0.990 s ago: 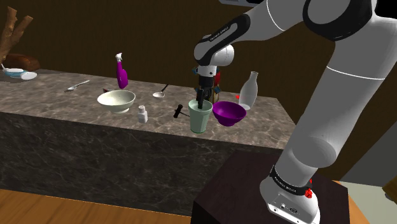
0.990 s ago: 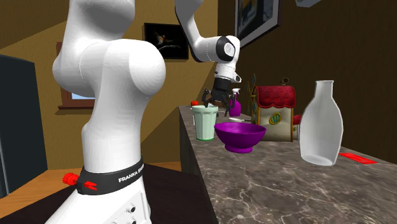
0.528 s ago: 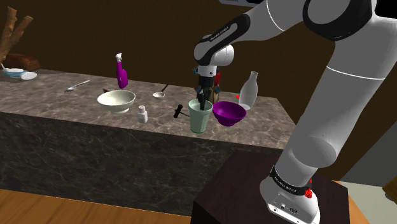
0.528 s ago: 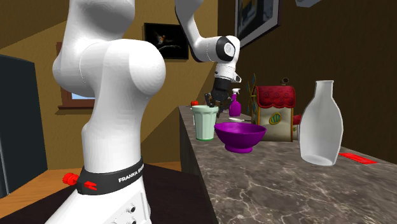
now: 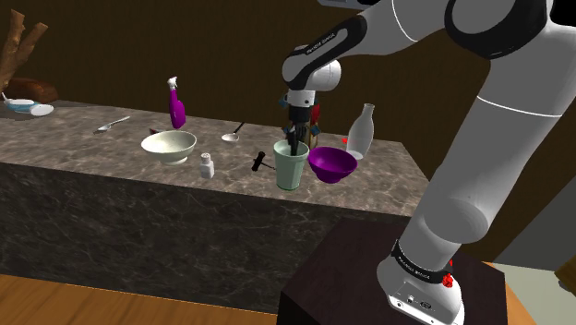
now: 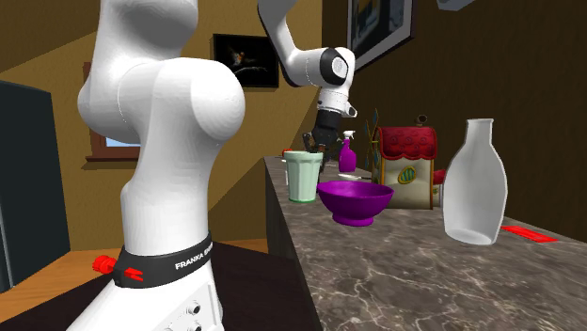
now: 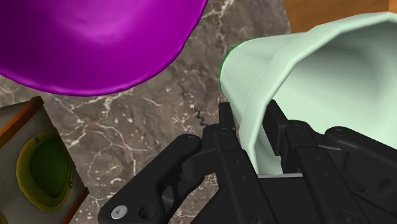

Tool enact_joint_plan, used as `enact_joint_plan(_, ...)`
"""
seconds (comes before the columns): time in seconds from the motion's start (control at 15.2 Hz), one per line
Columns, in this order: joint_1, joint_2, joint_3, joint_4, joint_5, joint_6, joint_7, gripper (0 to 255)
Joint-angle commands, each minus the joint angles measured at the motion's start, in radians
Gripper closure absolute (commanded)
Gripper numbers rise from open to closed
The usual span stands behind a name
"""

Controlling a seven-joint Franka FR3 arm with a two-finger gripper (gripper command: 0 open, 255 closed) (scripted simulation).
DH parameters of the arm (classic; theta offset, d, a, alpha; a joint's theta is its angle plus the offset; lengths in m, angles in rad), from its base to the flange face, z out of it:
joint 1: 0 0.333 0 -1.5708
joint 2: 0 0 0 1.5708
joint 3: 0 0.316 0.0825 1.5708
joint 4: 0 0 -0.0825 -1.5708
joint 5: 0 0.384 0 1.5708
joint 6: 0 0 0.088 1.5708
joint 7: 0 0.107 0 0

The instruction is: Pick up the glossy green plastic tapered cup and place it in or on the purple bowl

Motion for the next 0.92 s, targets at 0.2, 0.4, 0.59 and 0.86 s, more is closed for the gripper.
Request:
enact_joint_plan(0.2,0.000,-0.036,0.000,0.033,-0.014,-0.066,0.016,255)
enact_joint_plan(0.4,0.000,-0.054,0.000,0.055,-0.020,-0.105,0.025,255)
enact_joint_plan(0.59,-0.001,-0.070,0.001,0.079,-0.026,-0.144,0.033,255)
enact_joint_plan(0.86,-0.001,-0.088,0.001,0.114,-0.032,-0.196,0.043,255)
